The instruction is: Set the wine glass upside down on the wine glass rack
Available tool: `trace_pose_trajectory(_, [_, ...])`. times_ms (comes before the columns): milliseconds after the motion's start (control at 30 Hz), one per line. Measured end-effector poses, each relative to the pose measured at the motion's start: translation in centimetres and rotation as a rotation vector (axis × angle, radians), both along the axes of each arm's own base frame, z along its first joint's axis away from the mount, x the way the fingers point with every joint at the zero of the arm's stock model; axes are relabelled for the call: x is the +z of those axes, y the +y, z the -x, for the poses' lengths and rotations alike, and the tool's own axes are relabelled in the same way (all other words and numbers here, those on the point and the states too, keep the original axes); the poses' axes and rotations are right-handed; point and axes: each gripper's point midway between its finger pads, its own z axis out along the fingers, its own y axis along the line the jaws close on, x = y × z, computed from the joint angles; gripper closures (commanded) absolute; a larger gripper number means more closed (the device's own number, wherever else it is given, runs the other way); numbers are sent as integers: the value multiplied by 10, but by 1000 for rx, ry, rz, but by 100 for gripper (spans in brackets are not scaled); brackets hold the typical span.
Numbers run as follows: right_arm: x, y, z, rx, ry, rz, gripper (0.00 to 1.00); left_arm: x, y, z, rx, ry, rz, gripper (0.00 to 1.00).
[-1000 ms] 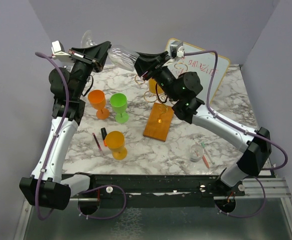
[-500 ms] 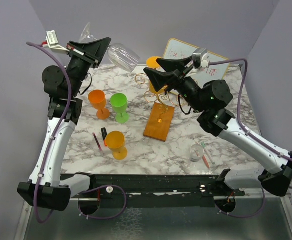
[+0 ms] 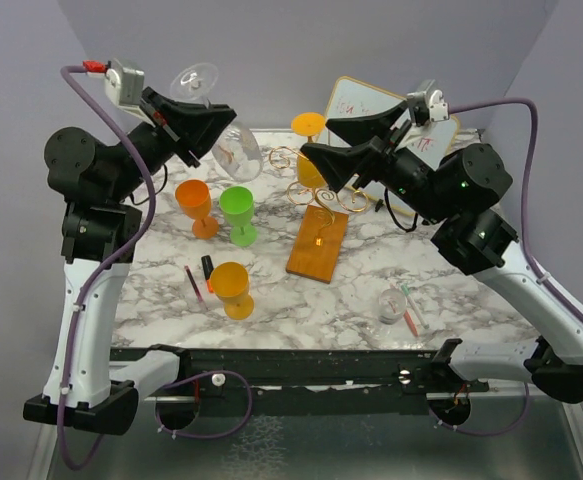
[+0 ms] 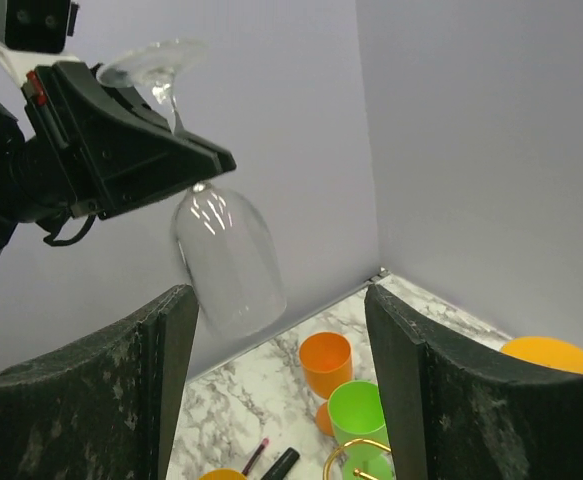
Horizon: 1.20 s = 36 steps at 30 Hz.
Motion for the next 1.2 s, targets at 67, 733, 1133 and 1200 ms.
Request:
trace_pose_trajectory(67, [-1,0,3,12,29,2,26,-16,-5,7,-31,-8,-88,100])
trace_pose_trajectory(733, [-28,72,27,421,611,-63,38,-119,-29,55,-337,-212,-431,100])
trace_pose_trajectory(1133, [-41,103,29,562,890,-111,99,-134,-33,51,-378,-285,-465,97])
trace_pose_trajectory(1200, [-42,103,28,560,939,-125,99,-133,-32,48,-359,-319,-473,91])
